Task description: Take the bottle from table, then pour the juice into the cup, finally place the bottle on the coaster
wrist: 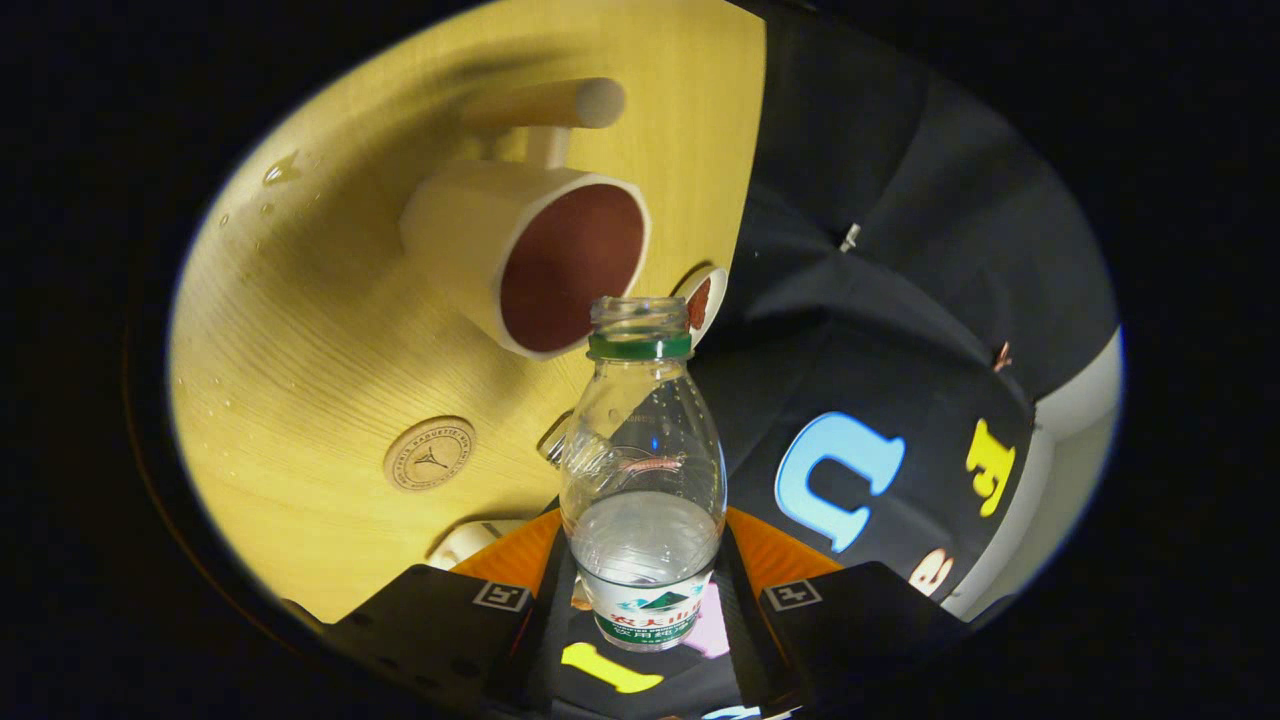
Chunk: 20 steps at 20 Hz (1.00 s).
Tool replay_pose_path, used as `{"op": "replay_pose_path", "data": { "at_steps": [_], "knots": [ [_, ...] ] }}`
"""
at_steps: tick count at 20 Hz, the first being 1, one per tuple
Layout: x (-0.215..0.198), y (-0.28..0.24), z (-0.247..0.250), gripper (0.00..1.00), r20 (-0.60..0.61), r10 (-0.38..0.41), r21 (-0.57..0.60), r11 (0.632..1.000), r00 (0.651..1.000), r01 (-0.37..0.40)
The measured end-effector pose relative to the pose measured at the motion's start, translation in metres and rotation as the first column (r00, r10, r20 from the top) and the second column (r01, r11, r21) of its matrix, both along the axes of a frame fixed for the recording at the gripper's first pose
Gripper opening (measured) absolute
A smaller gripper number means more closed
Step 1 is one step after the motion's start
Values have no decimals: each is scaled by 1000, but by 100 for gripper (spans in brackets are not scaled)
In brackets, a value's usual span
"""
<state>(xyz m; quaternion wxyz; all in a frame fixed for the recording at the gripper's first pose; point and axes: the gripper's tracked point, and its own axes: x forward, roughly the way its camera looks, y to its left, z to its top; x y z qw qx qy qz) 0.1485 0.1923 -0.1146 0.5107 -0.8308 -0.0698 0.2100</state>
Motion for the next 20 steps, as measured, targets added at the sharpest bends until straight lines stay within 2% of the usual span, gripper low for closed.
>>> {"op": "replay_pose_path", "data": {
  "at_steps": [2, 4, 6, 8, 9, 12, 14, 18, 20],
  "knots": [
    [-6, -6, 12, 70, -43, -79, 123, 989, 996, 84],
    [-11, -12, 26, 70, -92, -145, 246, 955, 985, 164],
    [-16, -20, 45, 70, -151, -207, 369, 895, 967, 249],
    [-19, -32, 62, 70, -217, -259, 484, 809, 941, 334],
    [-21, -39, 71, 70, -249, -280, 534, 759, 927, 373],
    [-25, -63, 93, 70, -365, -325, 663, 568, 873, 488],
    [-26, -76, 100, 70, -423, -337, 719, 441, 841, 538],
    [-21, -84, 97, 70, -565, -261, 772, 166, 783, 613],
    [-15, -80, 94, 70, -612, -190, 774, 56, 768, 631]
  ]
}}
